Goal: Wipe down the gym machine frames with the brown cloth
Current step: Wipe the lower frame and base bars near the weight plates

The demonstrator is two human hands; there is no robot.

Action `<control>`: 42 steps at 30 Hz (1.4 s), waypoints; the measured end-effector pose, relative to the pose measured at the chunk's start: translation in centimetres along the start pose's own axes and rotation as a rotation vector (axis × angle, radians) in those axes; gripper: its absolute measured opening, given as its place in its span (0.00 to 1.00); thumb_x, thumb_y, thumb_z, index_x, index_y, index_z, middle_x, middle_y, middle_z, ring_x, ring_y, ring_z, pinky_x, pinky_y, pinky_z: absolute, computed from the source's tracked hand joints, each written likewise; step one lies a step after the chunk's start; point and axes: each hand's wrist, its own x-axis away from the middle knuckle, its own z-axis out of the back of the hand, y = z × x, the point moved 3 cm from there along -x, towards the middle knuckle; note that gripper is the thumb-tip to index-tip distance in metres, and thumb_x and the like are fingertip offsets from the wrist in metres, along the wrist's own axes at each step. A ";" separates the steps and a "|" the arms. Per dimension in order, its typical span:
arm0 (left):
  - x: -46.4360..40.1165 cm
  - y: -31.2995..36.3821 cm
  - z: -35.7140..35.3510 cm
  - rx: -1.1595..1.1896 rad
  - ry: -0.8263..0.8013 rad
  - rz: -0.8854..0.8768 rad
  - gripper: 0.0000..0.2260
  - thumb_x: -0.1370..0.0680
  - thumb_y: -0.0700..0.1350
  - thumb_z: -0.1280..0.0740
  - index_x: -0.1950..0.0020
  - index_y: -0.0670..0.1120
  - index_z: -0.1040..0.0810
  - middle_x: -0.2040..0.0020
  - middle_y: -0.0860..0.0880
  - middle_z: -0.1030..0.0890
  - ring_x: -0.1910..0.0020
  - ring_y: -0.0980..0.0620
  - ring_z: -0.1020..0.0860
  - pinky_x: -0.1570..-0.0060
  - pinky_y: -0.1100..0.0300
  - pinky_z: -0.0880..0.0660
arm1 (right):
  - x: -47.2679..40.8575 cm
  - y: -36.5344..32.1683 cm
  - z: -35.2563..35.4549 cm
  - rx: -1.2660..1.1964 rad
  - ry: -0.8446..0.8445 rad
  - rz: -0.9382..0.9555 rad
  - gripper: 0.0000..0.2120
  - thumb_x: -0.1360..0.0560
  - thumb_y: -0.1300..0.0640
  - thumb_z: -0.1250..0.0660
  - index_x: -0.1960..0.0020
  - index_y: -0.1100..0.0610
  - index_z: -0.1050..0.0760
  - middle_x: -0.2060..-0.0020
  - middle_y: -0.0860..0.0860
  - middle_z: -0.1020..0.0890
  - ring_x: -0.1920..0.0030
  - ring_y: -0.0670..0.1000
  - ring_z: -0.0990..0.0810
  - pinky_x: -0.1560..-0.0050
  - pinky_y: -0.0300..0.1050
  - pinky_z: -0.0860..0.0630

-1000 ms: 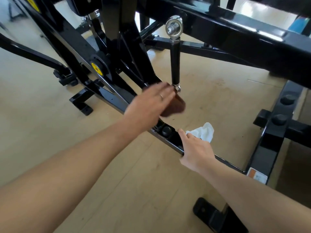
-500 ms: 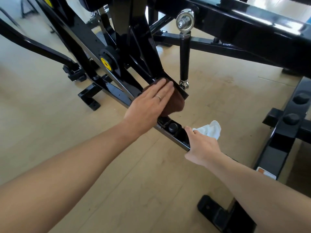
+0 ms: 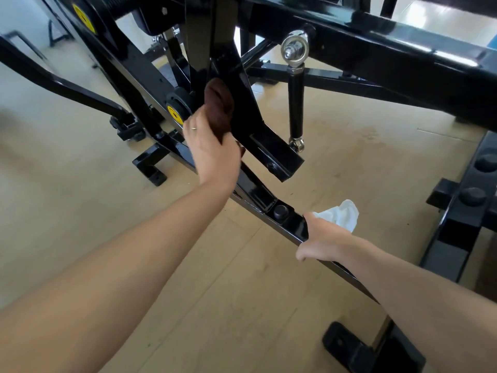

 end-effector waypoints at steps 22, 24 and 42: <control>-0.9 5.3 -1.9 0.277 0.030 0.158 0.31 0.21 0.32 0.41 0.19 0.49 0.39 0.26 0.48 0.29 0.28 0.48 0.29 0.28 0.48 0.29 | 0.7 -0.4 -0.2 0.016 0.021 0.039 0.22 0.32 0.56 0.30 0.44 0.53 0.38 0.52 0.48 0.26 0.63 0.46 0.29 0.66 0.43 0.34; 1.2 4.1 -2.3 0.141 -0.022 0.081 0.36 0.22 0.30 0.39 0.17 0.47 0.46 0.20 0.48 0.38 0.21 0.49 0.39 0.23 0.51 0.37 | 0.6 -0.4 -0.3 0.022 0.029 0.038 0.22 0.32 0.56 0.30 0.44 0.53 0.38 0.52 0.47 0.26 0.63 0.46 0.28 0.67 0.43 0.35; -4.1 6.6 -0.5 -1.016 -0.017 -1.176 0.25 0.21 0.35 0.42 0.22 0.39 0.34 0.22 0.43 0.32 0.21 0.42 0.39 0.20 0.48 0.47 | 0.3 0.1 -1.5 0.109 0.175 0.073 0.23 0.33 0.58 0.34 0.43 0.52 0.41 0.56 0.46 0.31 0.61 0.50 0.28 0.70 0.43 0.40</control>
